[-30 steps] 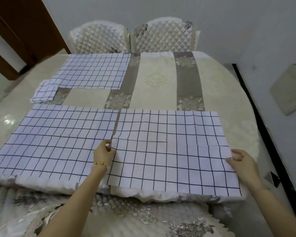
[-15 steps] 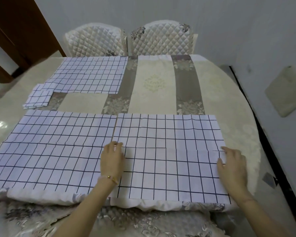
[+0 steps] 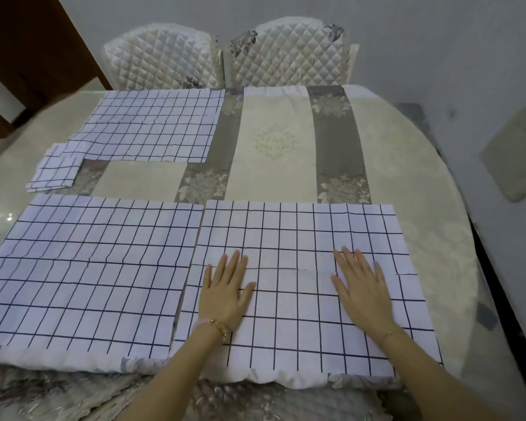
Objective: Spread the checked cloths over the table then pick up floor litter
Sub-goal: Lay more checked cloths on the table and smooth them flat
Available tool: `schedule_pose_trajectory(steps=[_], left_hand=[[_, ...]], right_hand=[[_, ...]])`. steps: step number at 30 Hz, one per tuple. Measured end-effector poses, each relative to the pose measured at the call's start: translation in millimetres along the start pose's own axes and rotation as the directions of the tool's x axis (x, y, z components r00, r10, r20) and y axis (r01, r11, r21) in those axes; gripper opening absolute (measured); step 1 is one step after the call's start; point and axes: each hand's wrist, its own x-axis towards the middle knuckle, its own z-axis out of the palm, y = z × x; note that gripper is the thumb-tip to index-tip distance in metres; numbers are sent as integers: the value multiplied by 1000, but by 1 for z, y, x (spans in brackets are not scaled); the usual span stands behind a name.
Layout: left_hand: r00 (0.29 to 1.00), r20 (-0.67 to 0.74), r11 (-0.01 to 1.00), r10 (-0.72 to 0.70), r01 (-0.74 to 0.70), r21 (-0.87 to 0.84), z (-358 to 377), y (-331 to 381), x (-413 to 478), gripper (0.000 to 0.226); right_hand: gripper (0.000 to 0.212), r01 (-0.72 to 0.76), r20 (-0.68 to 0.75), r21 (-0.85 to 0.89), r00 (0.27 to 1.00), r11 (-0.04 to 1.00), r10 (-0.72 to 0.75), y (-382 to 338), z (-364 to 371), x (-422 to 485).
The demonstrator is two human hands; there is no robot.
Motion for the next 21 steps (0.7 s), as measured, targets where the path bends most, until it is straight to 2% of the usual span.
schedule_pose_trajectory(steps=[2, 5, 8, 10, 13, 14, 16, 18, 21], left_hand=[[999, 2, 998, -53, 53, -31, -6, -14, 3, 62], [999, 14, 999, -46, 46, 6, -12, -19, 4, 67], [997, -64, 999, -51, 50, -19, -19, -4, 8, 72], [989, -149, 1000, 4, -7, -15, -28, 15, 17, 64], [942, -247, 973, 227, -232, 5, -36, 52, 38, 44], [933, -236, 960, 271, -279, -1, -34, 62, 42, 39], [946, -154, 954, 285, -295, -44, -24, 72, 44, 45], [972, -61, 972, 227, -230, -54, -9, 69, 40, 58], [984, -32, 984, 177, -177, 8, 3, 60, 37, 63]], right_hand=[[56, -54, 8, 14, 999, 998, 54, 14, -3, 5], [57, -90, 29, 53, 996, 995, 89, 23, -8, 11], [55, -121, 25, 77, 993, 990, 119, 15, -14, 17], [52, -58, -21, 59, 998, 997, 60, -1, -16, 23], [47, 136, -12, 57, 991, 989, -135, -30, -15, 37], [47, 176, 20, 57, 984, 983, -178, -37, -13, 42], [49, 195, 88, 41, 976, 980, -198, -40, -8, 52], [52, 194, 130, -4, 973, 981, -192, -31, -3, 63], [56, 176, 137, -56, 976, 983, -167, -12, -3, 81]])
